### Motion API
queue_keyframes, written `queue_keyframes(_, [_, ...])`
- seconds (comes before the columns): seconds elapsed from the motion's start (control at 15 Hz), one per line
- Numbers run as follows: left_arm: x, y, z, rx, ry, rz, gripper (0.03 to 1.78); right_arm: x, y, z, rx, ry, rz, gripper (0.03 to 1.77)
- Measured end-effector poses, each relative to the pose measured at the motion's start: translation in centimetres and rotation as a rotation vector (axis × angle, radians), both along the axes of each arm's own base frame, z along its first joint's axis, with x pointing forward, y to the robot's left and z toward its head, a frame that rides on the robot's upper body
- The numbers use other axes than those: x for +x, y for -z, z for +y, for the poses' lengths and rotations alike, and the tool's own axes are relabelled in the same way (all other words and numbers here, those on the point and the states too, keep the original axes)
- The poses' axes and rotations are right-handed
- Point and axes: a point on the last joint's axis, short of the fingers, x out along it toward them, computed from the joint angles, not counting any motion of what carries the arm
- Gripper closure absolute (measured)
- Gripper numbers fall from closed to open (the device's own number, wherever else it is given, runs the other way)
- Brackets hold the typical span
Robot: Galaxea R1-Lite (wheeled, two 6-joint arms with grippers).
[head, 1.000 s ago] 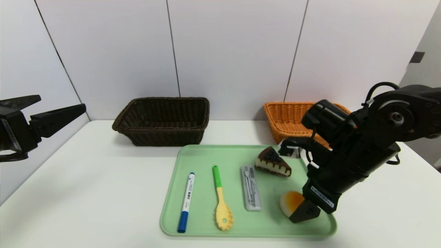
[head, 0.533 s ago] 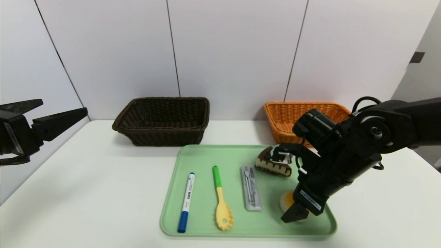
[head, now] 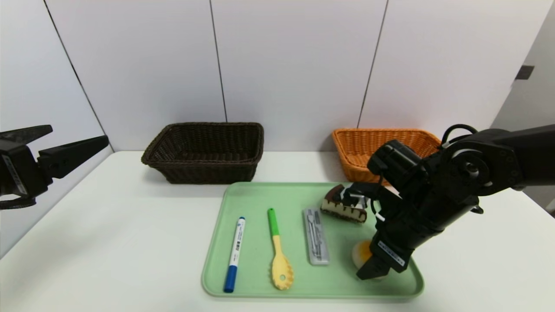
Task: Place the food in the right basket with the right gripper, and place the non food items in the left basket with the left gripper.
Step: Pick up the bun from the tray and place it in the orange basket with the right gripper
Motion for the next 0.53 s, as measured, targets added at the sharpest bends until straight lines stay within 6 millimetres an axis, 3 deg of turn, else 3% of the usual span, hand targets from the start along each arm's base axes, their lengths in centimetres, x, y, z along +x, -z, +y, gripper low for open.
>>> queue_keyframes(0.2, [-0.1, -0.05, 0.0, 0.0, 0.0, -0.004, 0.12, -0.05, 0.01, 0.0, -0.001, 0.001, -0.003, 0.72])
queue_keyframes(0.4, [-0.19, -0.08, 0.0, 0.0, 0.0, -0.006, 0.12, -0.1, -0.08, -0.06, 0.001, 0.003, -0.004, 1.01])
queue_keyframes(0.47, [-0.2, -0.09, 0.0, 0.0, 0.0, -0.007, 0.12, -0.16, -0.16, -0.02, 0.003, 0.0, -0.007, 1.21])
queue_keyframes(0.53, [-0.21, -0.08, 0.01, 0.0, 0.0, -0.007, 0.12, -0.22, -0.25, 0.0, 0.007, 0.0, -0.008, 1.62])
